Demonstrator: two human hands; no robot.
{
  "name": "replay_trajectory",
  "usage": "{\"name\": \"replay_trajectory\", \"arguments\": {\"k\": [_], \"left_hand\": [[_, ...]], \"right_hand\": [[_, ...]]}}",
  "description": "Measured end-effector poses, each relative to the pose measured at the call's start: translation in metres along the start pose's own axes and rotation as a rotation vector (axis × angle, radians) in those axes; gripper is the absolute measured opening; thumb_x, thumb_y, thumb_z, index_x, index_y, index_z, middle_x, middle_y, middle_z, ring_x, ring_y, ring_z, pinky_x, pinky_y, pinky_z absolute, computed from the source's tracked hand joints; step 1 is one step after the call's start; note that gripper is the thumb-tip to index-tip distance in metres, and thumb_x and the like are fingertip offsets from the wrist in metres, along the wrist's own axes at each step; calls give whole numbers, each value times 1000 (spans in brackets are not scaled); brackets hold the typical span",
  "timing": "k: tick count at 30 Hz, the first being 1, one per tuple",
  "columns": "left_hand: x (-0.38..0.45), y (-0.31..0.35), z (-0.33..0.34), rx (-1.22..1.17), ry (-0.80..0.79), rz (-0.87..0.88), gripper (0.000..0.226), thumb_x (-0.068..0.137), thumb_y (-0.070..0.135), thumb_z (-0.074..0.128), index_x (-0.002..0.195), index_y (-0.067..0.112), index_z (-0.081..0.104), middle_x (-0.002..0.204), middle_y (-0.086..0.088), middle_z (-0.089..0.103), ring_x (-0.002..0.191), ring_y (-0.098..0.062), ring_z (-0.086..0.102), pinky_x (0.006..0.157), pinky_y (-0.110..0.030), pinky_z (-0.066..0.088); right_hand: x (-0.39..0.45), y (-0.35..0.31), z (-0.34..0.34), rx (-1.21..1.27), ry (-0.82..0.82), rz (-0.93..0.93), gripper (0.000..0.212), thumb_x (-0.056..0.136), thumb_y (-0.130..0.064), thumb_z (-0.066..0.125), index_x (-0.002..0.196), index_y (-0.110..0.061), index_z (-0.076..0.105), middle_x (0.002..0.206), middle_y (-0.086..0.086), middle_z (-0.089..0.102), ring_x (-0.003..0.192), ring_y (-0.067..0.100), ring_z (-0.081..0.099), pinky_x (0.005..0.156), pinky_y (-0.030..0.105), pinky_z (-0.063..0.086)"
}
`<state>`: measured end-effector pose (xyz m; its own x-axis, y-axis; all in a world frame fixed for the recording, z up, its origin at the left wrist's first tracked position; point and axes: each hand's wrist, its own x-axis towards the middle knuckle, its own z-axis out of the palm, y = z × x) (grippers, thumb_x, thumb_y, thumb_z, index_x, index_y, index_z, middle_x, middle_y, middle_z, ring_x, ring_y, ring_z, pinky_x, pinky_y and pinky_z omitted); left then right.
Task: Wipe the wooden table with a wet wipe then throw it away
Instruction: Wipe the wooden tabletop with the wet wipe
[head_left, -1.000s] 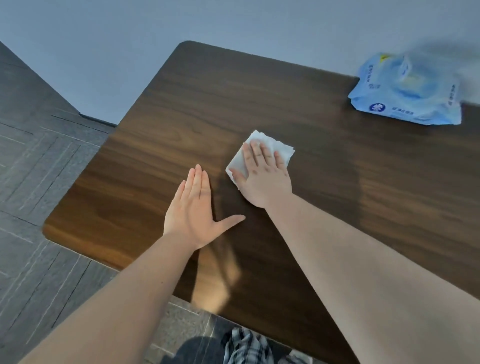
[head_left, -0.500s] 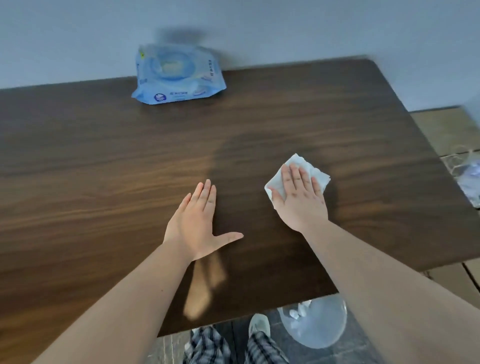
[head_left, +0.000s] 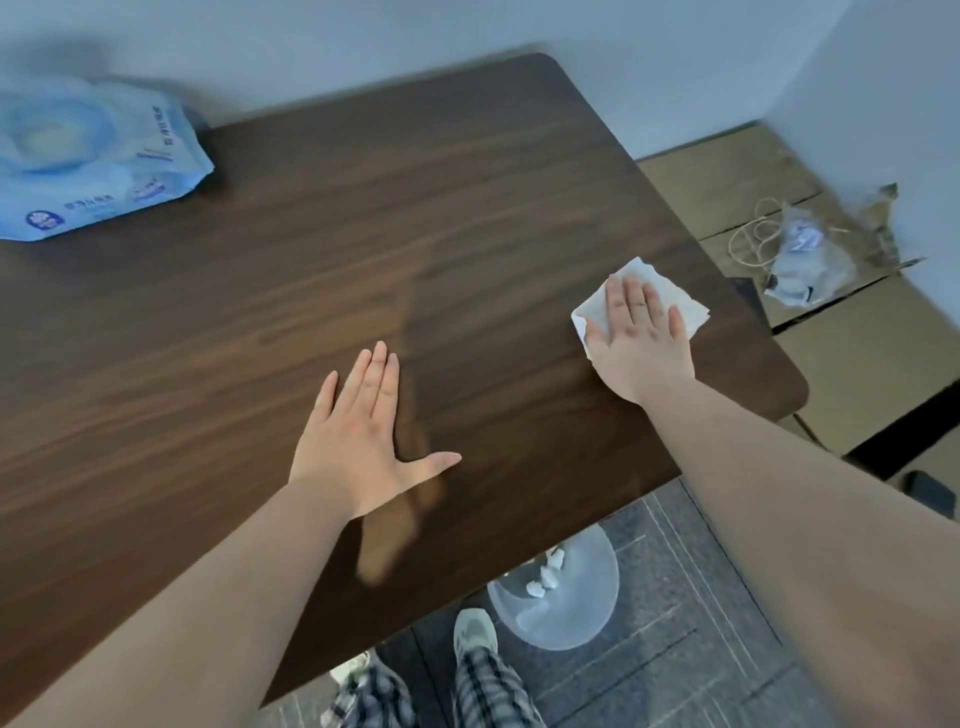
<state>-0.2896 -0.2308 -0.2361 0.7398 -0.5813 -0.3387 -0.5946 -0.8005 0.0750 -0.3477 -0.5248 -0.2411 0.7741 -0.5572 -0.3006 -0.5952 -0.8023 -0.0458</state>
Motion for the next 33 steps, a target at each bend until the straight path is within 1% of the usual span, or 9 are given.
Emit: {"name": "replay_trajectory", "arguments": {"k": [4, 7, 10, 14, 19, 23, 27, 31, 33], "left_hand": [[2, 0, -3, 2, -2, 3, 112, 61, 92, 4, 137, 17, -29, 148, 2, -32, 142, -15, -25, 116, -39, -12], [2, -1, -4, -47, -3, 5, 119, 61, 93, 11, 145, 15, -21, 154, 0, -25, 143, -14, -21, 117, -38, -9], [-5, -8, -4, -113, 15, -8, 125, 60, 93, 19, 149, 11, -11, 158, -2, -16, 145, -15, -14, 116, -34, -6], [-37, -43, 0, -160, 60, -103, 123, 63, 91, 23, 149, 8, -7, 159, -5, -12, 146, -16, -11, 117, -33, -2], [-95, -127, 6, -174, 93, -303, 118, 67, 88, 21, 149, 6, -4, 159, -8, -9, 146, -18, -8, 119, -35, 2], [-167, -203, 21, -198, 88, -551, 117, 69, 85, 21, 149, 4, -3, 159, -11, -7, 147, -21, -6, 120, -37, 5], [-243, -262, 42, -235, 40, -780, 122, 65, 87, 24, 149, 1, 0, 159, -15, -4, 147, -25, -2, 120, -40, 9], [-293, -292, 65, -238, 12, -863, 125, 62, 92, 12, 148, 3, -4, 159, -14, -7, 147, -24, -4, 120, -39, 8], [-306, -302, 71, -259, 23, -919, 128, 60, 94, 14, 148, 2, -6, 159, -15, -9, 147, -25, -5, 120, -39, 7]], "right_hand": [[2, -8, 3, 17, 1, 25, 67, 95, -52, 10, 150, -17, -7, 161, 3, -6, 147, 19, -10, 119, 44, -5], [0, -16, 5, 16, -5, -15, 69, 95, -53, 11, 150, -16, -7, 161, 4, -5, 147, 19, -10, 119, 43, -4], [-10, -38, 7, -20, -31, -101, 70, 94, -56, 10, 150, -17, -8, 161, 4, -6, 147, 19, -10, 119, 42, -6], [-35, -87, 15, -92, -62, -293, 70, 93, -57, 5, 149, -18, -11, 161, 3, -9, 147, 20, -12, 119, 43, -6], [-72, -175, 27, -120, -98, -525, 69, 94, -57, 7, 149, -20, -13, 160, -1, -13, 146, 17, -16, 118, 42, -9], [-113, -264, 46, -133, -139, -761, 70, 93, -59, 7, 148, -21, -14, 159, -4, -16, 145, 16, -18, 118, 42, -11], [-154, -361, 67, -170, -166, -956, 70, 93, -60, 5, 148, -21, -14, 159, -5, -16, 145, 15, -20, 118, 42, -10], [-196, -452, 87, -190, -171, -1123, 68, 94, -57, 7, 149, -21, -11, 160, -5, -14, 145, 16, -18, 118, 43, -10], [-219, -493, 97, -202, -181, -1195, 68, 94, -56, 9, 149, -21, -9, 160, -5, -12, 145, 17, -17, 118, 44, -10]]}}
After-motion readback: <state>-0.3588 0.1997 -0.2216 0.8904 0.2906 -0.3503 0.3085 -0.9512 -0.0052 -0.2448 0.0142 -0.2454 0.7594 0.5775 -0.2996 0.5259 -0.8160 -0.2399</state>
